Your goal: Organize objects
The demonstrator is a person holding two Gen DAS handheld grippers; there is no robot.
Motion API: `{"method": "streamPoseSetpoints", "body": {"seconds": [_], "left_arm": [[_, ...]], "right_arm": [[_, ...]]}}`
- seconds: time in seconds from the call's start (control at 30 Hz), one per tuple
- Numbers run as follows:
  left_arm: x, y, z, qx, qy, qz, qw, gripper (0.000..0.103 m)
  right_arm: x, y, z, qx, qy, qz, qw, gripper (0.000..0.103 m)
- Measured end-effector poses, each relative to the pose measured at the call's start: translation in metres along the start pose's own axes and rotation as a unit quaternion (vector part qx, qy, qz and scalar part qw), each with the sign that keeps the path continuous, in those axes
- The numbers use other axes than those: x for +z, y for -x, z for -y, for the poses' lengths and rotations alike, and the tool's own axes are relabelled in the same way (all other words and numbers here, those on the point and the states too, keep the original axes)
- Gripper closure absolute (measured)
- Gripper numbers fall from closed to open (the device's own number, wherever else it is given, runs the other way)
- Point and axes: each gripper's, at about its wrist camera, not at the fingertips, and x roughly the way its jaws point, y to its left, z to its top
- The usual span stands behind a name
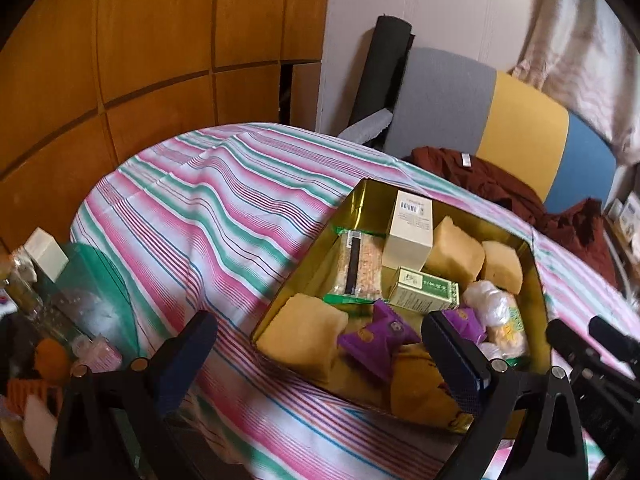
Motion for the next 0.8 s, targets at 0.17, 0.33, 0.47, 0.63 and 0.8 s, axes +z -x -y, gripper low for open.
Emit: {"method": "streamPoseSetpoints", "body": {"seconds": [0.17,0.33,0.47,0.63,0.8], "left_arm": [[0.001,0.003,0.006,0.012,-0.027,-0.001,0.9996,0.000],[0.003,0.007,0.009,0.002,-0.031,-0.005,0.9995,0.000],[0.004,0.007,0.008,-0.005,-0.024,-0.009,0.9997,0.000],[0.004,0.007,0.008,-0.015,-0.020,-0.013,0.9996,0.002],[0.002,0.009,0.013,-0.010,-0.030,-0.007,0.9995,0.002]], "right_arm": [[0.001,0.004,-0.003,-0.001,-0.007,0.004,1.000,0.038],[0.000,0.003,-0.002,-0.013,-0.009,0.004,1.000,0.038],[0.000,0.003,0.000,-0.025,-0.015,0.006,1.000,0.038],[-0.001,0.001,0.004,-0.028,-0.022,0.006,0.999,0.038],[-0.003,-0.001,0.003,-0.028,-0.018,0.002,0.999,0.038]]}}
